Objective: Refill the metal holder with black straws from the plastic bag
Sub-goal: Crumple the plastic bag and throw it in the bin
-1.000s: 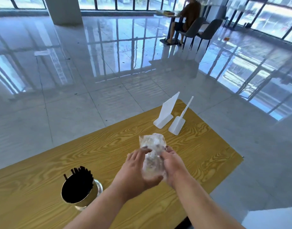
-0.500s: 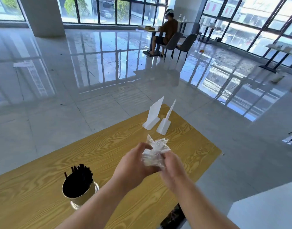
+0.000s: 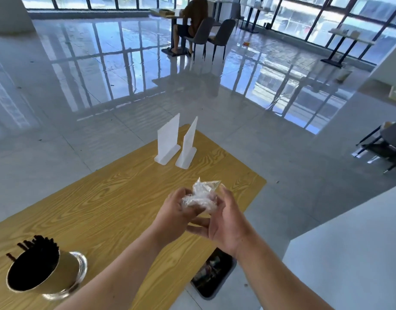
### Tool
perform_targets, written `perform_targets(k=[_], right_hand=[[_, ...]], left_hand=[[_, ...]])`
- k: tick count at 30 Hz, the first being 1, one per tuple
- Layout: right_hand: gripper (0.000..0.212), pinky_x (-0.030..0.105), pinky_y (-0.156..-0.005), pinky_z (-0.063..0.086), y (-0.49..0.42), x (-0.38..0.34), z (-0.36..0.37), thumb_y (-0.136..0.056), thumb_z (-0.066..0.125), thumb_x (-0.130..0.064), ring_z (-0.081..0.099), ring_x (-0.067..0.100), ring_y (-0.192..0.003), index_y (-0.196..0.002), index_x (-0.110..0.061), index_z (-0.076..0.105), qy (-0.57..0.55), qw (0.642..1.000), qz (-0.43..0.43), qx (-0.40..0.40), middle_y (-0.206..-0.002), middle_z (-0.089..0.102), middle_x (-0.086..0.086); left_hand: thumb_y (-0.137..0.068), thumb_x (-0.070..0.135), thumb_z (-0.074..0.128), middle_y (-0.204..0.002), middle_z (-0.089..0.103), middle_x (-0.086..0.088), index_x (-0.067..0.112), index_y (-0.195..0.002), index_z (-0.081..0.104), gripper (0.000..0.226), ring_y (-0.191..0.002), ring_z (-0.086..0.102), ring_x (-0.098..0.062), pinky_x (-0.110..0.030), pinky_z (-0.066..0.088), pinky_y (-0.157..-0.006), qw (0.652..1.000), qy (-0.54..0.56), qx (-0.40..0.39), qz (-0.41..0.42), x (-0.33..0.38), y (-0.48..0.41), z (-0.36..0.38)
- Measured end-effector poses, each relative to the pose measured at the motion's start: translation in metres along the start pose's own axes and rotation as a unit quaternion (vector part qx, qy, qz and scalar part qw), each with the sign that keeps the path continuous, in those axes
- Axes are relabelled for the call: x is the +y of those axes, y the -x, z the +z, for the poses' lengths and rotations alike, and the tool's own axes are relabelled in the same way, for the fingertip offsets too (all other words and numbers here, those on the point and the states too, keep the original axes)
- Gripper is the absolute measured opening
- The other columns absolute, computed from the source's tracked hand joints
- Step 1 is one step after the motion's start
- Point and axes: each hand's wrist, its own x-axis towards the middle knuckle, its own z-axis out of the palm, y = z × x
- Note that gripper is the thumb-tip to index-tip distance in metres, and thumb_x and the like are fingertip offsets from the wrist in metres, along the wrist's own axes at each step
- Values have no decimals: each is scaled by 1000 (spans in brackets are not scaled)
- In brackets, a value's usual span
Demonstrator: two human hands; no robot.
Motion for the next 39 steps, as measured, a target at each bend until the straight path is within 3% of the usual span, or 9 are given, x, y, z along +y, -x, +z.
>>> perform_targets(k=[3, 7, 10, 12, 14, 17, 22, 29, 39], right_hand=[[51, 55, -102, 59, -2, -5, -31, -104, 58, -51, 67, 41, -116, -141, -17, 68, -5, 1000, -4, -6, -137, 70, 23], [48, 50, -93, 62, -9, -5, -72, -106, 59, -44, 71, 37, -112, -145, -18, 63, -32, 999, 9, 20, -140, 69, 22], [34, 45, -85, 65, -22, 3, -105, -108, 57, -32, 75, 28, -97, -138, -19, 66, -42, 998, 9, 48, -123, 76, 15], [21, 42, -74, 65, -32, 8, -128, -106, 61, -22, 76, 25, -86, -124, -17, 69, -27, 995, -4, 95, -109, 77, 14], [11, 39, -65, 64, -42, 16, -153, -101, 68, -14, 76, 23, -77, -112, -15, 69, 18, 984, -27, 174, -100, 76, 14], [12, 34, -60, 62, -55, 35, -187, -94, 76, -13, 76, 23, -80, -99, -17, 66, 121, 951, -67, 276, -97, 75, 9], [15, 38, -58, 66, -69, 74, -229, -89, 80, -25, 71, 15, -72, -90, -25, 65, 247, 904, -94, 337, -91, 68, 9], [22, 51, -59, 66, -91, 118, -266, -93, 79, -20, 66, 0, -55, -86, -28, 61, 301, 889, -67, 338, -81, 60, -5], [19, 60, -63, 64, -128, 172, -314, -88, 76, -24, 62, 7, -57, -78, -33, 63, 288, 893, -15, 345, -64, 64, -24]], left_hand=[[-87, 42, 80, -136, 49, 4, 31, -118, 61, 38, -109, 63, -10, -17, 53, -70, 999, 7, -30, -29, -1, -20, 33], [-85, 41, 76, -141, 58, -17, 16, -147, 43, 74, -101, 77, -24, -32, 64, -71, 981, 103, -122, -109, -13, -42, 72], [-95, 43, 71, -148, 50, -11, 21, -147, 47, 62, -118, 67, -27, -48, 62, -90, 988, -4, -134, -82, -37, -64, 94], [-89, 64, 65, -143, 48, 3, 37, -131, 51, 52, -121, 57, -13, -43, 53, -98, 982, -145, -120, -20, -53, -77, 104], [-76, 86, 55, -145, 44, 8, 48, -129, 45, 66, -126, 47, -11, -38, 45, -99, 954, -284, -99, 5, -69, -91, 111], [-71, 98, 46, -161, 34, 6, 47, -142, 36, 88, -143, 39, -24, -49, 45, -108, 909, -407, -91, 12, -100, -110, 117], [-83, 90, 40, -175, 7, -2, 37, -161, 19, 97, -160, 6, -31, -54, 13, -126, 852, -511, -114, -23, -157, -132, 122], [-81, 98, 14, -174, -20, -1, 42, -162, -3, 100, -156, -29, -25, -66, -23, -118, 826, -561, -47, -16, -206, -143, 153], [-87, 90, 16, -175, -4, -12, 37, -164, 8, 93, -160, -12, -37, -69, -3, -124, 803, -593, 4, 53, -218, -161, 174]])
